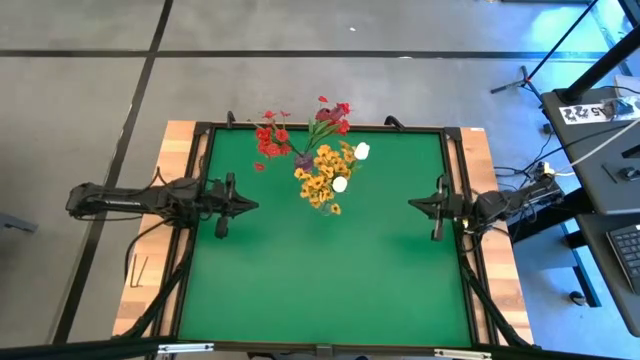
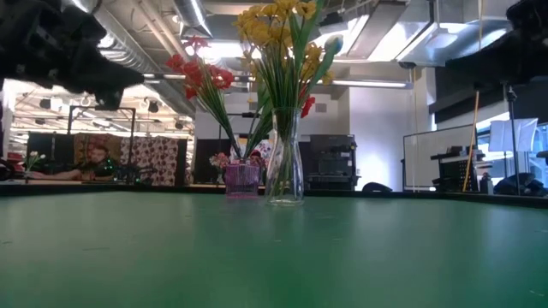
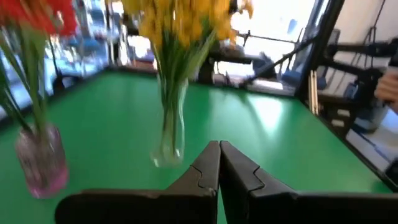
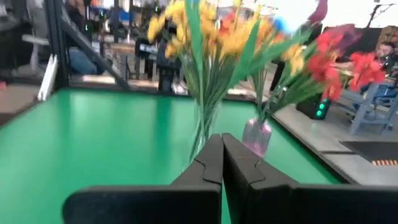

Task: Sort flowers into vase by color
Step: Return to Home Position

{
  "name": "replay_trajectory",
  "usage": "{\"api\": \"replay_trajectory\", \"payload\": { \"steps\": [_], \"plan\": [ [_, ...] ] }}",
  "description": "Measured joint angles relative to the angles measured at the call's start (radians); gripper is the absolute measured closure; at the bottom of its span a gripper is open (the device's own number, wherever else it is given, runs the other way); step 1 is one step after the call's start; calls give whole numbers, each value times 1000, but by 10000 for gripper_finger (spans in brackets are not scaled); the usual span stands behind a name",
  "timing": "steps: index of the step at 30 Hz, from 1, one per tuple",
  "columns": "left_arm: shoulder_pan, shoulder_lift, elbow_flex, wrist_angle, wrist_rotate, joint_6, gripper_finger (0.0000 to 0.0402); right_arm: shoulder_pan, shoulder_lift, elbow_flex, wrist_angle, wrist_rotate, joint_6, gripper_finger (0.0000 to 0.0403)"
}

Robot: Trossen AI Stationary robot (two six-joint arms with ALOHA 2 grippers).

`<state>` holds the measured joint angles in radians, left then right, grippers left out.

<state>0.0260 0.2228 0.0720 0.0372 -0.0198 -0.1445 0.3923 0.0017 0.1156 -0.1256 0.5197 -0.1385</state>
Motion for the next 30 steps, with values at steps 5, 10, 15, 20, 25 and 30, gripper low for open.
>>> {"api": "replay_trajectory", "payload": {
  "steps": [5, 10, 15, 20, 25, 30],
  "plan": [
    [-20, -98, 15, -13, -24, 55, 401, 0, 1, 15, 7, -68, -6, 403],
    [-43, -190, 15, -109, -37, 58, 401, 0, 1, -2, 8, -68, 2, 403],
    [-75, -220, 14, -165, -79, 51, 401, 0, 1, -21, 24, -76, 3, 403],
    [-96, -220, 11, -165, -102, 50, 401, 0, 1, -60, 51, -75, 21, 403],
    [-123, -220, -12, -127, -82, 44, 401, 0, 2, -83, 127, -85, 5, 403],
    [-142, -216, -61, -18, -87, 57, 401, 0, 3, -85, 130, -82, -22, 403]
  ]
}}
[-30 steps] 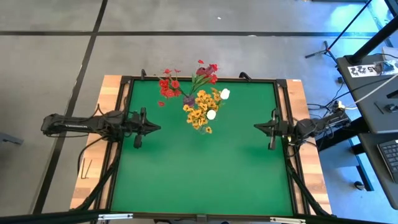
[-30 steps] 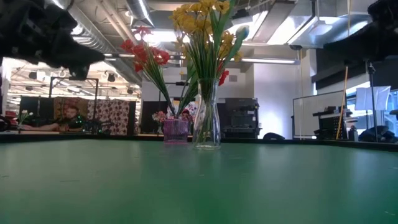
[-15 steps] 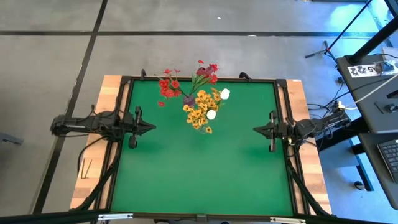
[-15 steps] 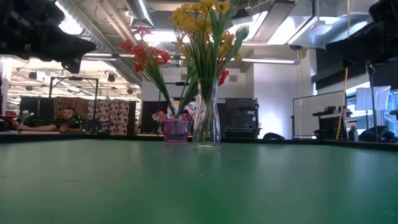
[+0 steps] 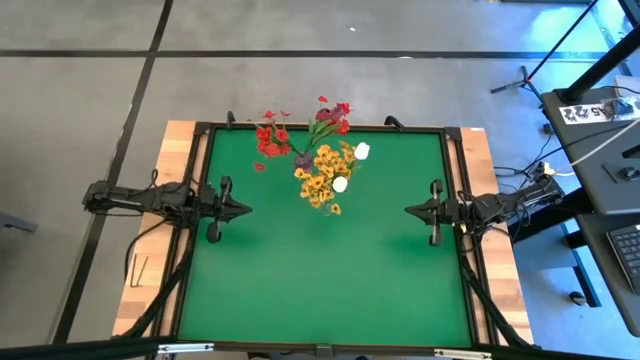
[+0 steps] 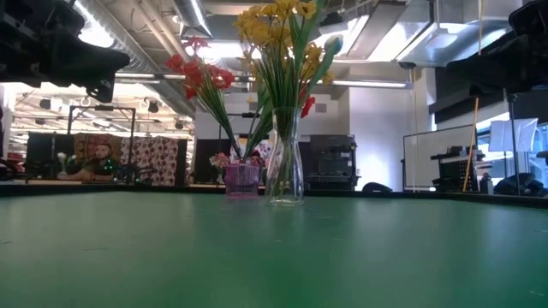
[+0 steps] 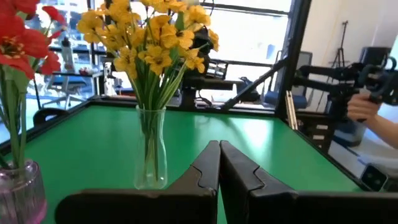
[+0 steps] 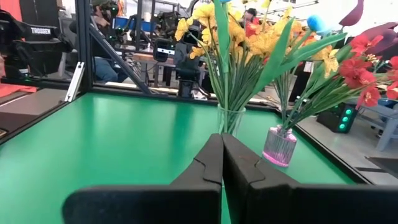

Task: Sort flowers into vase by color
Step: Return to Home Position

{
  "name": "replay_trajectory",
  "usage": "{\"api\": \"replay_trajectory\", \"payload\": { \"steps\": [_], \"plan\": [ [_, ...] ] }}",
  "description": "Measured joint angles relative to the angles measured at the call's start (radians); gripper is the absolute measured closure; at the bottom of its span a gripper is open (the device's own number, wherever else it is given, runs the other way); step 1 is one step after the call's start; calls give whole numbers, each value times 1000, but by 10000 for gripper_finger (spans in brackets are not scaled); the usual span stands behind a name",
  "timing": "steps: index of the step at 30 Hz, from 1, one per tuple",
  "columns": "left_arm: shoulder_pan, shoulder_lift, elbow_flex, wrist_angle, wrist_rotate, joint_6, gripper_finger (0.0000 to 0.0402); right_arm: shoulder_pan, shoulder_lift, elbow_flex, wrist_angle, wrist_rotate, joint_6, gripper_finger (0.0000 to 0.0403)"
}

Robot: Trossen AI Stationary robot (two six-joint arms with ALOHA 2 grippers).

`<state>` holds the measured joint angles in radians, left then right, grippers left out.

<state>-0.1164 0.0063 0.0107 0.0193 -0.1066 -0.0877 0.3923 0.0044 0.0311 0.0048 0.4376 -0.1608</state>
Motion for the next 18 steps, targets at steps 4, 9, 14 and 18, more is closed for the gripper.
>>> {"api": "replay_trajectory", "payload": {
  "steps": [4, 9, 14, 18],
  "plan": [
    [-2, 0, -4, 7, -6, 12, 401, 0, 0, 0, 0, 0, -1, 403],
    [-2, 0, -4, 8, -9, -1, 401, 0, 0, 0, -1, 10, -8, 403],
    [-1, 0, -4, 15, -41, -60, 401, 0, 0, 0, 1, 66, -54, 403],
    [-1, 0, -4, 15, -41, -60, 401, 0, 0, 0, 2, 117, -76, 397]
  ]
}}
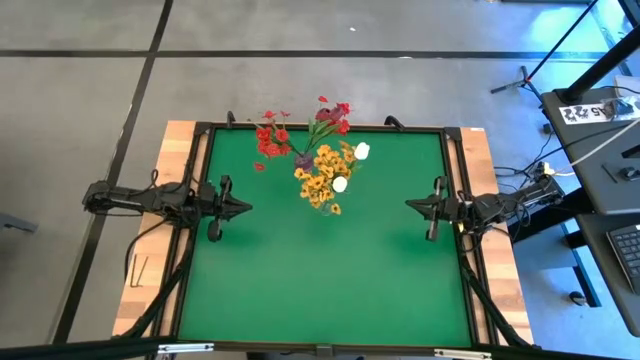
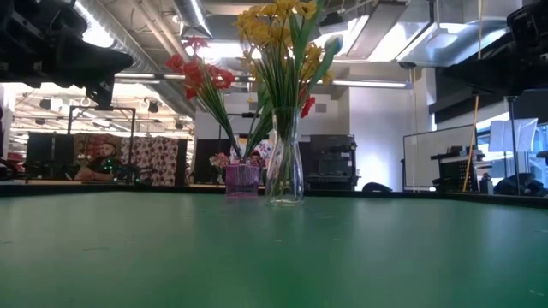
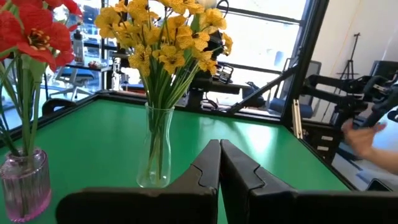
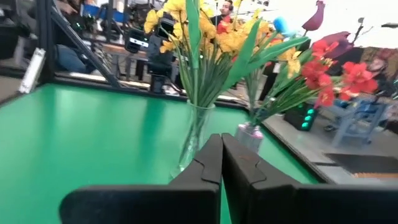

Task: Sort flowers into vase by color
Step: Return to Home Position

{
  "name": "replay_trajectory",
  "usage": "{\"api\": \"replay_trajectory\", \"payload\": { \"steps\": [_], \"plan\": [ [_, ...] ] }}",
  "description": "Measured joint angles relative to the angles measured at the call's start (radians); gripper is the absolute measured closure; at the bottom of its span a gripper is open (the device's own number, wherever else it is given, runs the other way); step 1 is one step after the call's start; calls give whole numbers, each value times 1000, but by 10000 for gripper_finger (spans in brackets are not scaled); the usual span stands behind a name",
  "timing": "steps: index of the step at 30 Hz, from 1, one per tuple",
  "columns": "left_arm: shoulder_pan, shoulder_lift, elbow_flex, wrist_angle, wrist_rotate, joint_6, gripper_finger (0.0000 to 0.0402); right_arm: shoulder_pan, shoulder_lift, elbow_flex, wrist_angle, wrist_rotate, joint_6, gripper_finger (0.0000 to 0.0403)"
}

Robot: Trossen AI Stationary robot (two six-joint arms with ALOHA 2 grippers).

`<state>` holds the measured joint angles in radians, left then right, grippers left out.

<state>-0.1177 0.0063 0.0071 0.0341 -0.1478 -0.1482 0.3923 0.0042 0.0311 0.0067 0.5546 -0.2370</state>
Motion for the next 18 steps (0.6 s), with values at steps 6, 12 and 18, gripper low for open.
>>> {"api": "replay_trajectory", "payload": {
  "steps": [6, 12, 18],
  "plan": [
    [0, 0, 0, 0, 0, -2, 401, 0, 0, 0, 0, 3, -32, 385],
    [0, 0, 0, 0, 0, -2, 402, 0, 0, 0, 0, 3, -32, 385],
    [0, 0, 0, 0, 0, -2, 401, 0, 0, 0, 0, 3, -30, 385]
  ]
}}
